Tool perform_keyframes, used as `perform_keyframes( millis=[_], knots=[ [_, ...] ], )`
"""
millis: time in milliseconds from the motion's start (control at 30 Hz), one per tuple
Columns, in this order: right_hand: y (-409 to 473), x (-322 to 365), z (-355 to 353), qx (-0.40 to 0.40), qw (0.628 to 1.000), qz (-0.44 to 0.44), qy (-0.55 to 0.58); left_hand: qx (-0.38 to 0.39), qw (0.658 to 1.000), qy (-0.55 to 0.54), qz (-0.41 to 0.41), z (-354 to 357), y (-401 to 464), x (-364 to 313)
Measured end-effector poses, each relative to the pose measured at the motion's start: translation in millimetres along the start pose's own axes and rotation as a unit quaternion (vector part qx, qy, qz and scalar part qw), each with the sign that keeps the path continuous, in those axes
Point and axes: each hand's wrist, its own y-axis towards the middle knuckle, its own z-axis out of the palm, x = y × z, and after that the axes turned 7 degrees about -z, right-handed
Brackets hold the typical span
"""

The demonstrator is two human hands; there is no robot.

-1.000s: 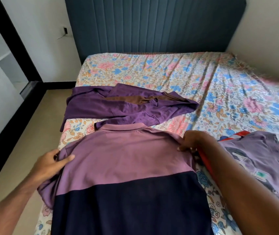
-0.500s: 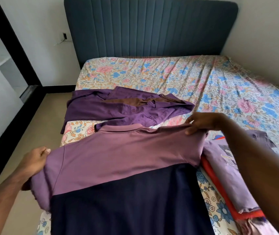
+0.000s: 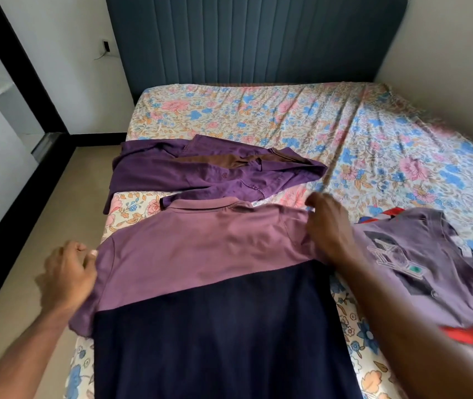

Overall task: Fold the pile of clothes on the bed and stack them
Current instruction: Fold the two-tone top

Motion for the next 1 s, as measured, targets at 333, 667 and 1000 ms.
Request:
perform_keyframes(
  millis=[333,667,1000],
  knots=[
    [-216,-12,31,0.074,0.983,0.139,-0.092,0.03,0.985,-0.085,-0.149,-12,-160,-8],
    [-266,-32,-6,0.09,0.976,0.137,0.144,0.127,0.96,-0.144,-0.204,-31,-225,36],
    [-321,-49,-48,0.293,0.882,0.091,0.357,0.372,0.873,-0.226,-0.221,-64,-302,78]
  ],
)
